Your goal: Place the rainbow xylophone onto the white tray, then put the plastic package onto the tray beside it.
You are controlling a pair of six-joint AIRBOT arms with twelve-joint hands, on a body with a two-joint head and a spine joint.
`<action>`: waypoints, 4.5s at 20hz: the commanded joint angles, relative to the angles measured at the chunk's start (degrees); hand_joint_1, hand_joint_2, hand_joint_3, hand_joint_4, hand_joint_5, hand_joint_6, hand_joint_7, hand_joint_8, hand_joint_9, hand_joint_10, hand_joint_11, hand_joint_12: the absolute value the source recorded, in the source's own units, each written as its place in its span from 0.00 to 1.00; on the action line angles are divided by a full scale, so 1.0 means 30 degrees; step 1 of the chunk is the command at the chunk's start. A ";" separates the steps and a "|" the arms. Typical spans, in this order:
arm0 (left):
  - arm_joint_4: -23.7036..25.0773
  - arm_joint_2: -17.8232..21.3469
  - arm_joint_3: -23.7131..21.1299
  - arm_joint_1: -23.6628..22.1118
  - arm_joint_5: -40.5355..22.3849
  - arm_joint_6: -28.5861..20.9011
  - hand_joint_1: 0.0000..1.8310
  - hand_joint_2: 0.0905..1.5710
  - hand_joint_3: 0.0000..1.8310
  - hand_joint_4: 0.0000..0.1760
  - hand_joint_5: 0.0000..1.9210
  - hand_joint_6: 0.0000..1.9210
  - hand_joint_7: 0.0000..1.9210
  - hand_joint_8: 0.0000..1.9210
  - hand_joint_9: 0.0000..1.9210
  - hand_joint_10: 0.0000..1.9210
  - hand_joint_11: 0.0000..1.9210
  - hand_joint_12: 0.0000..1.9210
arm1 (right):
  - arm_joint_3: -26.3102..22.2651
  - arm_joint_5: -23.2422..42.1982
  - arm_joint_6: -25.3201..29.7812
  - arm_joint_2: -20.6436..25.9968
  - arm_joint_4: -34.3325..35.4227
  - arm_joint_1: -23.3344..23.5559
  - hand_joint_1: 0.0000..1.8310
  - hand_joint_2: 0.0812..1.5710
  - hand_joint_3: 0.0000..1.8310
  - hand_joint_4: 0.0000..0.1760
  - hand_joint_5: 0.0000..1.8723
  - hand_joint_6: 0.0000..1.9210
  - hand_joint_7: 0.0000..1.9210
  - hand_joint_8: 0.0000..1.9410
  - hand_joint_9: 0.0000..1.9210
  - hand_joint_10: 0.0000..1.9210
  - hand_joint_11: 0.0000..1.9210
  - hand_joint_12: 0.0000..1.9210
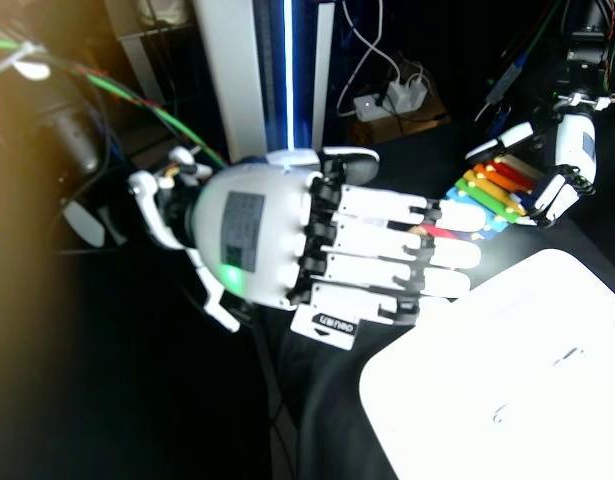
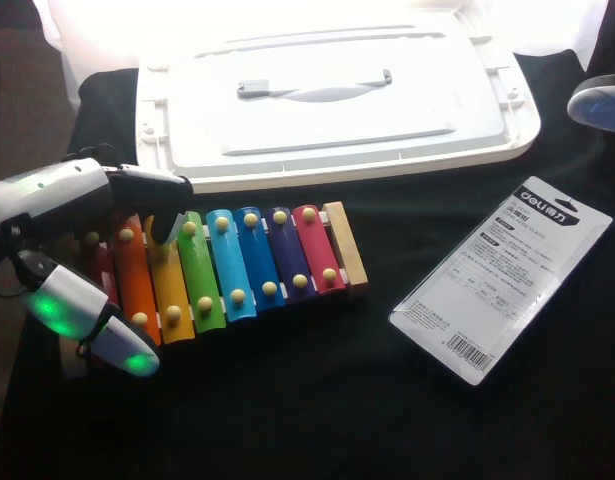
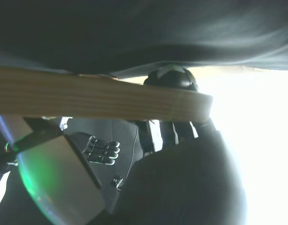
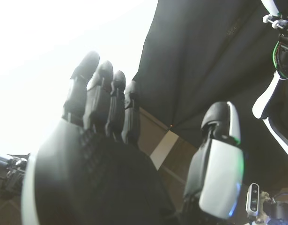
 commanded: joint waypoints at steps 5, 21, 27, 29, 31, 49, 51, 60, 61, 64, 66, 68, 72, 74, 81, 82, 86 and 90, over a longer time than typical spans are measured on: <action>-0.0582 0.0234 0.0041 -0.0161 -0.2445 -0.0167 0.86 0.66 0.03 1.00 0.36 1.00 0.52 1.00 0.65 1.00 0.69 1.00 | -0.0033 0.2122 0.0200 0.0033 0.0760 0.0231 0.51 0.52 0.00 0.00 0.24 0.00 0.22 0.00 0.22 0.00 0.11 0.30; 0.0413 -0.0318 0.1030 -0.0226 0.0078 -0.0402 0.81 0.69 0.01 0.99 0.31 1.00 0.44 1.00 0.55 1.00 0.57 1.00 | 0.0009 0.2118 0.0199 -0.0076 0.0758 0.0231 0.51 0.52 0.00 0.00 0.23 0.00 0.21 0.00 0.21 0.00 0.09 0.33; 0.2858 0.0205 0.0976 -0.0661 0.2206 -0.1086 0.60 0.59 0.00 0.23 0.26 0.51 0.37 0.37 0.36 0.32 0.20 0.49 | 0.0028 0.2118 0.0199 -0.0074 0.0756 0.0231 0.48 0.53 0.00 0.00 0.23 0.00 0.23 0.00 0.23 0.00 0.10 0.33; 0.2990 0.0316 0.0917 -0.0730 0.2248 -0.1063 0.53 0.60 0.00 0.51 0.16 0.28 0.26 0.13 0.25 0.11 0.04 0.46 | 0.0030 0.2118 0.0199 -0.0074 0.0756 0.0231 0.48 0.53 0.00 0.00 0.23 0.00 0.23 0.00 0.23 0.00 0.10 0.33; 0.3026 0.0490 0.0753 -0.0829 0.2232 -0.0803 0.51 0.59 0.00 0.54 0.14 0.09 0.20 0.02 0.20 0.03 0.00 0.42 | 0.0026 0.2118 0.0199 -0.0074 0.0756 0.0231 0.47 0.54 0.00 0.00 0.23 0.00 0.22 0.00 0.22 0.00 0.10 0.32; 0.3778 0.1345 -0.1220 -0.0854 0.1927 0.0889 0.48 0.50 0.00 0.77 0.05 0.01 0.06 0.01 0.04 0.01 0.03 0.01 | -0.0054 0.2126 0.0199 -0.0074 0.0756 0.0231 0.47 0.53 0.00 0.00 0.22 0.00 0.21 0.00 0.20 0.01 0.07 0.35; 0.4237 0.1103 -0.1167 -0.0862 0.2647 0.0889 0.47 0.50 0.00 0.78 0.06 0.01 0.06 0.00 0.05 0.01 0.05 0.02 | -0.0054 0.2126 0.0199 -0.0074 0.0752 0.0231 0.48 0.54 0.00 0.00 0.21 0.00 0.21 0.00 0.21 0.01 0.07 0.34; 0.4628 0.0400 -0.0659 -0.0867 0.3909 0.0891 0.50 0.47 0.00 0.95 0.08 0.00 0.08 0.00 0.08 0.00 0.06 0.06 | -0.0056 0.2129 0.0199 -0.0074 0.0739 0.0231 0.48 0.52 0.00 0.12 0.22 0.00 0.22 0.00 0.21 0.01 0.08 0.34; 0.4628 0.0356 -0.0626 -0.0865 0.3953 0.0889 0.52 0.49 0.00 0.90 0.08 0.00 0.09 0.00 0.09 0.00 0.04 0.14 | -0.0056 0.2131 0.0199 -0.0072 0.0739 0.0231 0.49 0.52 0.00 0.09 0.22 0.00 0.22 0.00 0.21 0.00 0.08 0.34; 0.4626 0.0274 -0.0540 -0.0865 0.4045 0.0889 0.61 0.53 0.00 0.93 0.09 0.00 0.11 0.00 0.12 0.00 0.00 0.28 | -0.0056 0.2139 0.0199 -0.0072 0.0728 0.0231 0.51 0.53 0.00 0.02 0.22 0.00 0.22 0.00 0.21 0.00 0.09 0.34; 0.4626 0.0182 -0.0458 -0.0865 0.4180 0.0889 0.70 0.55 0.00 0.86 0.12 0.00 0.14 0.00 0.16 0.00 0.00 0.39 | -0.0056 0.2154 0.0199 -0.0072 0.0720 0.0231 0.53 0.53 0.00 0.02 0.23 0.00 0.22 0.00 0.22 0.01 0.09 0.34; 0.4626 0.0121 -0.0401 -0.0865 0.4221 0.0889 0.79 0.61 0.00 0.92 0.16 0.00 0.19 0.00 0.21 0.00 0.01 0.48 | -0.0056 0.2175 0.0199 -0.0072 0.0708 0.0231 0.54 0.51 0.00 0.10 0.23 0.00 0.22 0.00 0.22 0.00 0.09 0.33; 0.4506 0.0020 -0.0261 -0.0867 0.4106 0.0885 0.87 0.69 0.02 0.00 0.37 0.03 0.35 0.02 0.37 0.59 0.19 0.55 | -0.0058 0.2215 0.0199 -0.0072 0.0687 0.0231 0.54 0.52 0.00 0.08 0.23 0.00 0.23 0.00 0.23 0.01 0.10 0.33; 0.4208 -0.0068 -0.0170 -0.0865 0.3934 0.0904 0.78 0.82 0.00 0.00 0.26 0.63 0.24 0.85 0.30 0.87 0.20 0.80 | -0.0058 0.2235 0.0199 -0.0072 0.0687 0.0231 0.54 0.52 0.00 0.12 0.23 0.00 0.23 0.00 0.22 0.00 0.09 0.32; 0.3259 -0.0276 0.0025 -0.0881 0.3726 0.1573 0.90 0.72 0.00 0.45 0.18 0.91 0.14 0.79 0.34 0.80 0.28 0.85 | -0.0056 0.2278 0.0199 -0.0072 0.0687 0.0231 0.56 0.51 0.00 0.07 0.24 0.00 0.24 0.00 0.24 0.00 0.10 0.32; 0.2953 -0.0274 0.0027 -0.0881 0.3588 0.1813 0.89 0.72 0.00 0.40 0.20 0.88 0.16 0.79 0.36 0.78 0.26 0.85 | -0.0056 0.2286 0.0199 -0.0072 0.0687 0.0231 0.56 0.51 0.00 0.04 0.24 0.00 0.24 0.00 0.24 0.00 0.11 0.33; 0.1384 -0.0276 -0.0023 -0.0883 0.3012 0.3076 0.88 0.72 0.00 0.39 0.20 0.91 0.17 0.81 0.37 0.76 0.26 0.90 | -0.0056 0.2322 0.0197 -0.0074 0.0687 0.0231 0.56 0.52 0.00 0.03 0.24 0.00 0.24 0.00 0.24 0.00 0.11 0.33; 0.0858 -0.0280 -0.0026 -0.0885 0.2746 0.3454 0.89 0.76 0.01 0.58 0.20 1.00 0.26 0.88 0.32 0.86 0.34 0.85 | -0.0058 0.2353 0.0197 -0.0076 0.0687 0.0231 0.57 0.52 0.00 0.04 0.25 0.00 0.25 0.00 0.25 0.01 0.11 0.33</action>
